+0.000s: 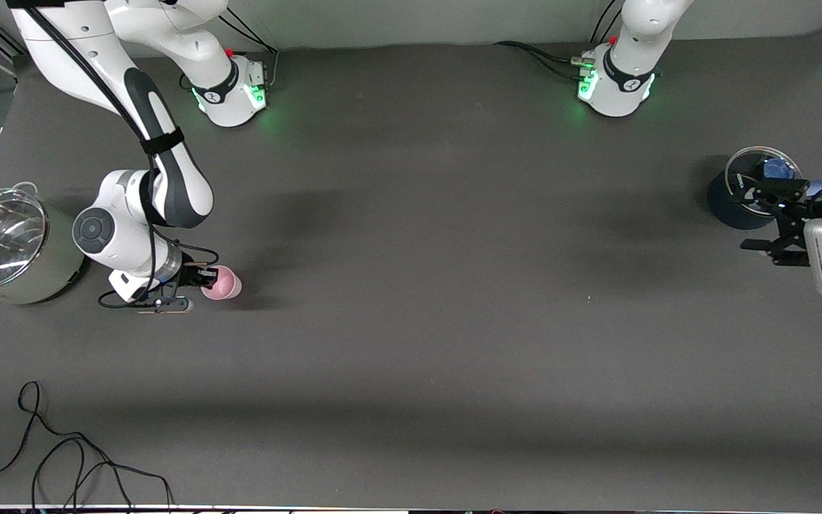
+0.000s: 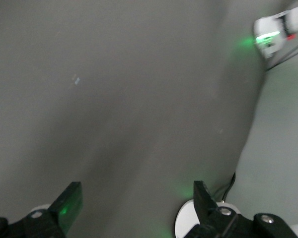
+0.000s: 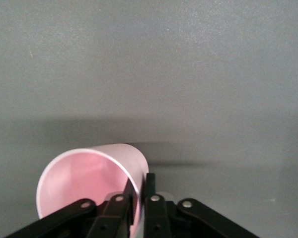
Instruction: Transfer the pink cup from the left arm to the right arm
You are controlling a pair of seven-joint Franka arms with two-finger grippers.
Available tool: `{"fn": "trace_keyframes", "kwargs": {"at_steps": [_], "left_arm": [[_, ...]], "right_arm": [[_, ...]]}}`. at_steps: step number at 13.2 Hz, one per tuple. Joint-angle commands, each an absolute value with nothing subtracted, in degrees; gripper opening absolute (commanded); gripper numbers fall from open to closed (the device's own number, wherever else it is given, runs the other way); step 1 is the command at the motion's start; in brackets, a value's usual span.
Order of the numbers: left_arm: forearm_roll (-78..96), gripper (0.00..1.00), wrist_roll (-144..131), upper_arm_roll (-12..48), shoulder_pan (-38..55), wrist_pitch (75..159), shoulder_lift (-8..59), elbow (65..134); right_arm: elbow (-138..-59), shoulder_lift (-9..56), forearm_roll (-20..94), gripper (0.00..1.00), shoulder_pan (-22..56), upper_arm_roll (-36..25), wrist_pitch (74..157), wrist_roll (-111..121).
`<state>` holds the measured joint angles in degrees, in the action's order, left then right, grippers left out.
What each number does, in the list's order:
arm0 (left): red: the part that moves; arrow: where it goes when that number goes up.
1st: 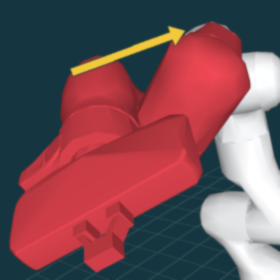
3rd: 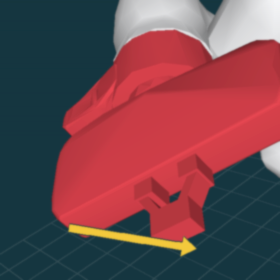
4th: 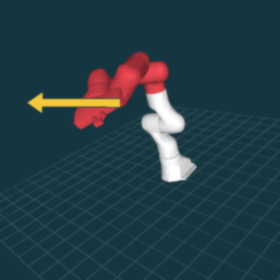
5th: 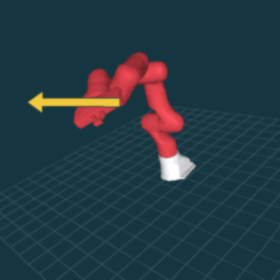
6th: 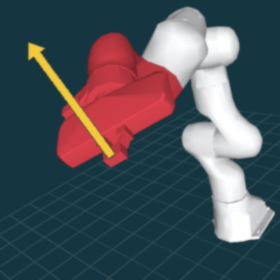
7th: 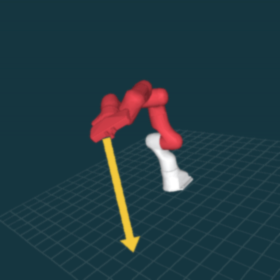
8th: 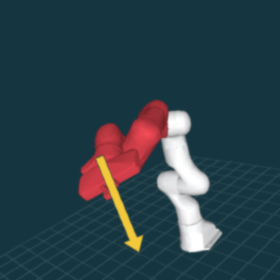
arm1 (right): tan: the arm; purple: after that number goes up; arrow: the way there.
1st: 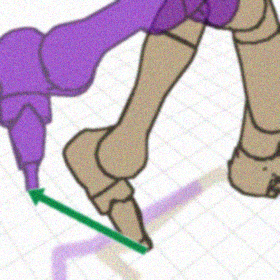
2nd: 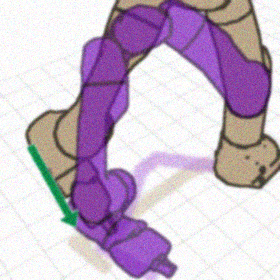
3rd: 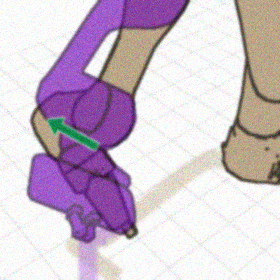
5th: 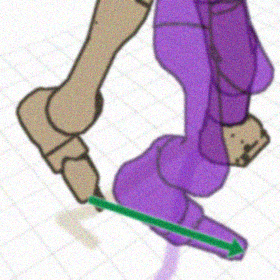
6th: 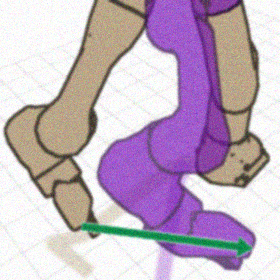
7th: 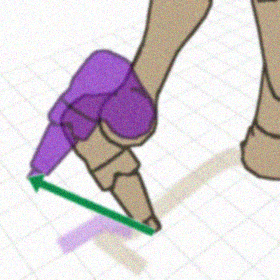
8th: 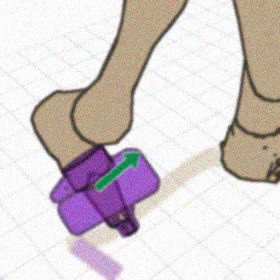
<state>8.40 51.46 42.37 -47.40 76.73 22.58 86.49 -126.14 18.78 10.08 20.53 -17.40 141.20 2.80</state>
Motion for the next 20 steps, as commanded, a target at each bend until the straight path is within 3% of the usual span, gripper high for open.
{"fn": "trace_keyframes", "kwargs": {"at_steps": [1,5,11,16,20], "left_arm": [[2.92,0.99,42.56,41.66,-43.78,75.41,18.29,85.78],[-1.39,1.00,39.11,41.57,-43.07,75.85,14.07,85.26],[-6.93,1.00,22.18,41.66,-42.80,75.66,10.56,83.94],[-6.86,1.00,8.63,42.10,-38.59,82.43,6.16,87.36],[-6.68,1.00,2.73,42.19,-36.65,84.81,4.04,89.12]], "right_arm": [[-127.00,12.77,9.58,1.00,21.18,-17.93,135.91,3.25],[-121.75,4.59,9.32,1.00,21.18,-20.47,119.75,3.08],[-99.96,2.55,8.17,1.00,20.74,-25.92,91.70,2.99],[-86.85,2.72,5.04,1.00,20.74,-28.83,81.05,2.90],[-86.31,3.07,1.49,1.00,20.92,-28.92,79.63,3.08]]}}
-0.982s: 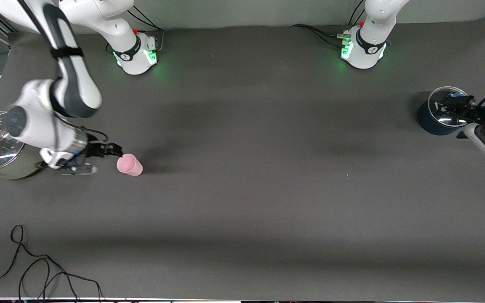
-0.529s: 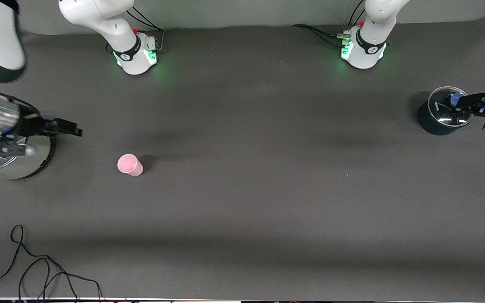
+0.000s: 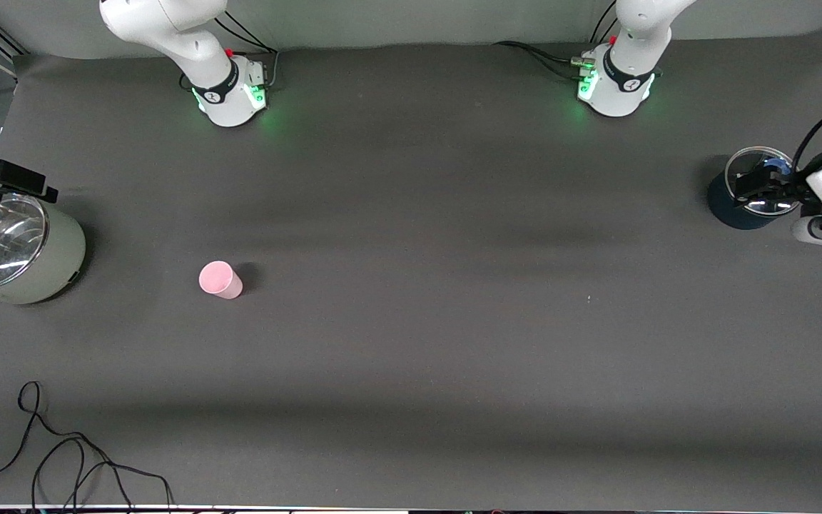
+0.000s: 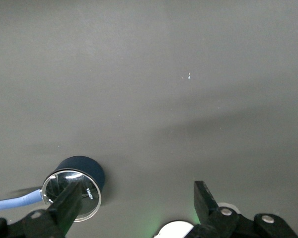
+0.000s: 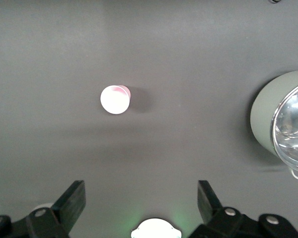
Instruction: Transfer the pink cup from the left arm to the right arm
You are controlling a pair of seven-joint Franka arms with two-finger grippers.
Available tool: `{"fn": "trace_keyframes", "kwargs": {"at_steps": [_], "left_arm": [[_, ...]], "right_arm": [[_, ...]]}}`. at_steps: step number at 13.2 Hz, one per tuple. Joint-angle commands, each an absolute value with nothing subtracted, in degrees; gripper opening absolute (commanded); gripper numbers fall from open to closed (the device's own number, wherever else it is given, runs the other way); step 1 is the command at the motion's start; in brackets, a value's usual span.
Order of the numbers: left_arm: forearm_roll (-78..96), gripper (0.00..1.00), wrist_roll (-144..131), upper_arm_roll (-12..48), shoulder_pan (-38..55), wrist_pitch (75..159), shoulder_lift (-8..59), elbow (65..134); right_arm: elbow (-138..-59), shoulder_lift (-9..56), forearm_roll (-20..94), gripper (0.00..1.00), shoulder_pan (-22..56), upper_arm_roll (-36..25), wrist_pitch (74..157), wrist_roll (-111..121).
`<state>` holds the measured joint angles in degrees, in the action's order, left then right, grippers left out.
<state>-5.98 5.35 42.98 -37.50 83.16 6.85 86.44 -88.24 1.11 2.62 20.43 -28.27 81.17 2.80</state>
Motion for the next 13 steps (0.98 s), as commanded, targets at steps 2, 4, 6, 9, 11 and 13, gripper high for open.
{"fn": "trace_keyframes", "kwargs": {"at_steps": [2,4,6,9,11,13], "left_arm": [[-6.50,1.00,2.64,39.75,-33.16,84.29,4.04,89.03],[-6.15,1.00,2.99,26.00,-20.46,84.46,3.17,89.03],[-5.28,1.00,3.51,14.03,-9.10,84.29,2.64,89.03],[-3.79,1.00,3.52,0.84,4.52,84.46,1.93,89.12],[-0.98,1.00,3.52,-1.23,5.54,84.99,1.58,89.12],[-0.97,1.00,3.52,-1.23,5.71,85.25,1.58,89.12]], "right_arm": [[-86.04,3.43,1.41,1.00,21.18,-28.74,79.63,3.43],[-86.31,3.43,1.41,1.00,21.18,-28.57,79.63,3.51],[-86.57,3.34,1.41,1.00,21.36,-28.48,79.28,3.69],[-86.57,3.34,1.41,1.00,21.97,-28.48,78.93,3.69],[-86.57,3.43,1.41,1.00,21.97,-28.39,78.66,3.69],[-86.40,3.52,1.49,1.00,18.49,-24.64,78.57,3.69]]}}
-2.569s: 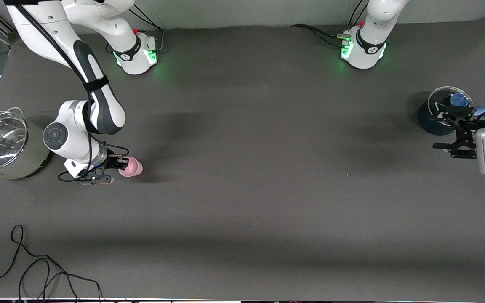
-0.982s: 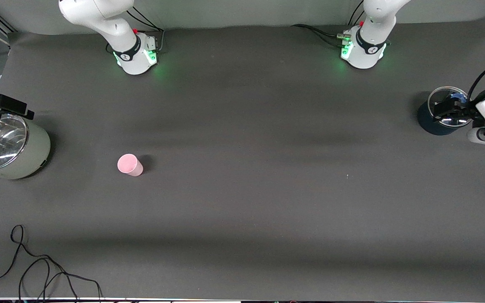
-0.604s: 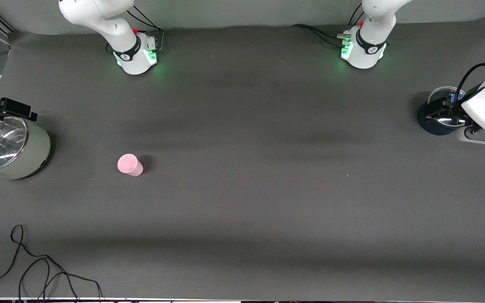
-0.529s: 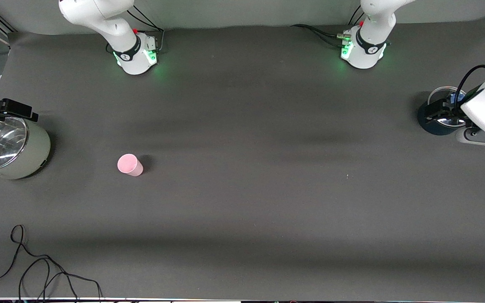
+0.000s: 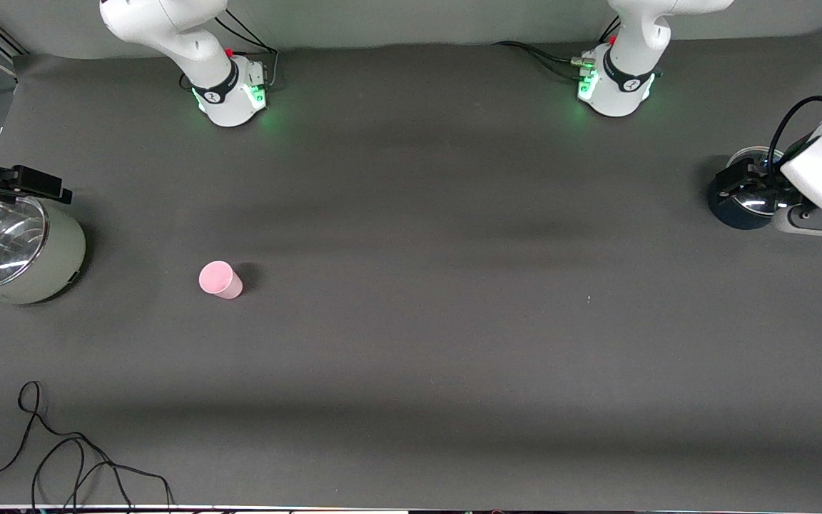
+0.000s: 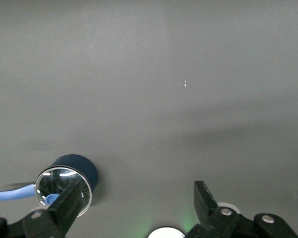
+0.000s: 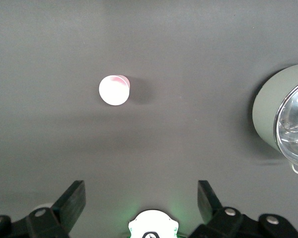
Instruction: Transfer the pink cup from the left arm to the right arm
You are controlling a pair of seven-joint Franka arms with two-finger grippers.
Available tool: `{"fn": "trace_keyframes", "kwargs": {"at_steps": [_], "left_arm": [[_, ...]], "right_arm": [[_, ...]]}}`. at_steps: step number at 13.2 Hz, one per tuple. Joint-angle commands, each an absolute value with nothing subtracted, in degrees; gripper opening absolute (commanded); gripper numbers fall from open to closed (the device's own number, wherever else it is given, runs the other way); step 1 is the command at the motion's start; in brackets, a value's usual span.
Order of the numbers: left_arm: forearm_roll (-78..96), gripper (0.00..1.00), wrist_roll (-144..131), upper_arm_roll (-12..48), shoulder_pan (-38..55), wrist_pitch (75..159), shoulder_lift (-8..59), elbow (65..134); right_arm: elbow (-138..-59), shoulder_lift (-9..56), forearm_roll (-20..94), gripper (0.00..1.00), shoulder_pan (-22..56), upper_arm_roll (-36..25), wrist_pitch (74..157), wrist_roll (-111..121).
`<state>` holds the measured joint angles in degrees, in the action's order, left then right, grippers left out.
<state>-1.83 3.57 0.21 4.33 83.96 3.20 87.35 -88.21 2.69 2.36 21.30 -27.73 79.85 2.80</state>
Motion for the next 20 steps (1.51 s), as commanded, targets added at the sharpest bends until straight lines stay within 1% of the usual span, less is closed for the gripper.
{"fn": "trace_keyframes", "kwargs": {"at_steps": [1,2,3,4,6,7,11,17,20], "left_arm": [[-0.97,1.00,3.60,-1.14,5.54,85.69,1.50,89.12],[-0.88,1.00,3.60,-1.06,5.19,86.30,1.49,89.12],[-0.70,1.00,3.60,0.95,3.18,86.57,1.58,89.21],[-0.62,1.00,3.60,2.88,1.42,86.57,1.58,89.21],[-0.44,1.00,3.60,2.90,1.32,86.57,1.58,89.21],[0.43,1.00,3.60,2.90,1.23,86.57,1.58,89.21],[0.53,1.00,3.60,2.90,1.23,86.40,1.67,89.12],[-0.09,1.00,3.43,2.90,1.23,85.78,1.58,88.86],[-0.18,1.00,3.43,2.99,1.32,85.78,1.58,88.77]], "right_arm": [[-86.31,3.52,1.41,1.00,12.11,-18.17,78.49,3.69],[-86.31,3.34,1.32,1.00,6.82,-12.45,78.49,3.60],[-86.05,3.43,1.23,1.00,3.29,-8.83,78.49,3.52],[-86.04,3.43,1.23,1.00,1.25,-6.79,78.66,3.60],[-86.31,2.99,1.32,1.00,-3.40,-2.31,79.10,3.69],[-86.40,2.55,1.23,1.00,-4.30,-1.42,79.36,3.69],[-86.66,2.29,-1.84,1.00,-2.02,-1.41,80.60,3.17],[-86.66,2.11,-1.15,1.00,-2.29,-1.41,80.86,3.25],[-86.84,2.20,-0.18,1.00,-2.20,-1.41,82.35,3.08]]}}
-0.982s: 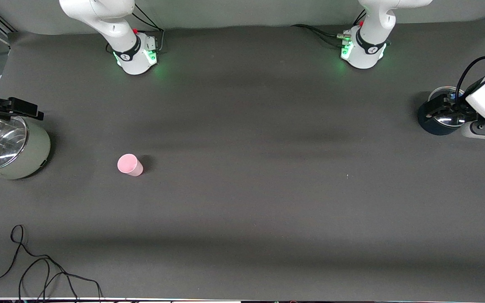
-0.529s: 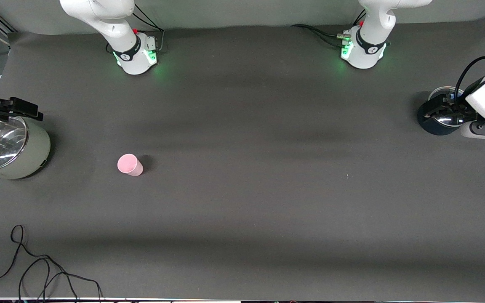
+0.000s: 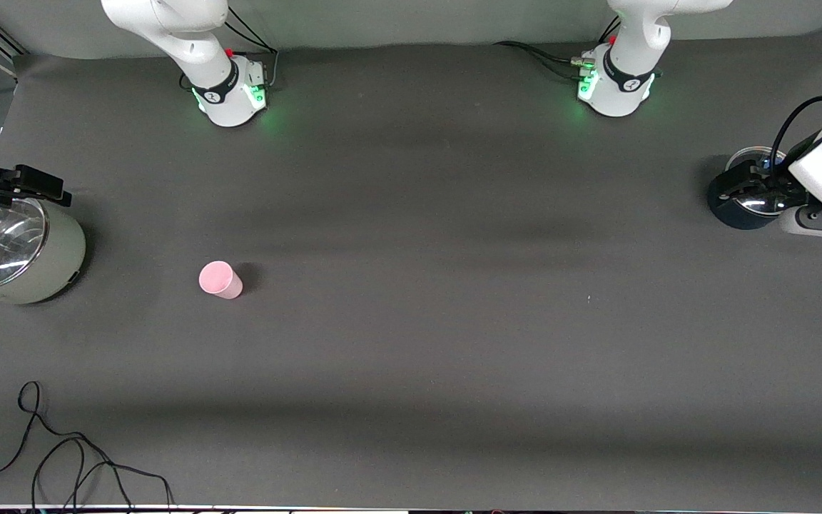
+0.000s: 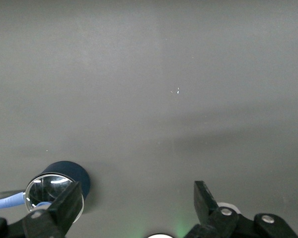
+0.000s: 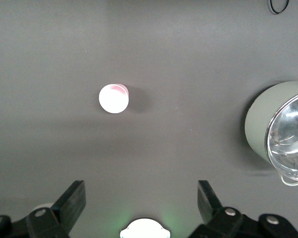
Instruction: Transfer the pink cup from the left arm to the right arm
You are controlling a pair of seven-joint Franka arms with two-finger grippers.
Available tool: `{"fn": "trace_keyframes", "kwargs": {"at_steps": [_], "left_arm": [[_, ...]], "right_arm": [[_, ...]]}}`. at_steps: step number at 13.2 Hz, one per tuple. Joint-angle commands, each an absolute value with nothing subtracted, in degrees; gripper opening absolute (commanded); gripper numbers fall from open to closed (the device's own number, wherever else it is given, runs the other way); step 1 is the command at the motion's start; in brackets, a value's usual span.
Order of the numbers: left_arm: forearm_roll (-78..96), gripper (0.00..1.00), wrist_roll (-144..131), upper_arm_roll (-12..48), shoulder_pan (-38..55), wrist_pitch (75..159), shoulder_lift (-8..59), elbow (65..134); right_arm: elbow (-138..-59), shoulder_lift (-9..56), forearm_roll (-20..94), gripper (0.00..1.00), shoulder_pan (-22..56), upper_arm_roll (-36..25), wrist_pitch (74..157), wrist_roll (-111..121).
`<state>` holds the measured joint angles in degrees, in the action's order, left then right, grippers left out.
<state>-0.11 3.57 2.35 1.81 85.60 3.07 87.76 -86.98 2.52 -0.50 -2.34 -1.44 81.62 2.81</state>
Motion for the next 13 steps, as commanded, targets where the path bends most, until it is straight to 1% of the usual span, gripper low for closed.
{"fn": "trace_keyframes", "kwargs": {"at_steps": [1,13], "left_arm": [[-0.18,1.00,3.43,2.99,1.32,86.04,1.58,88.68],[0.53,1.00,3.52,2.99,0.88,87.45,2.28,88.59]], "right_arm": [[-86.75,2.46,-0.18,1.00,-2.11,-1.41,82.27,3.08],[-86.49,3.34,-0.18,1.00,-2.02,-1.49,82.35,3.52]]}}
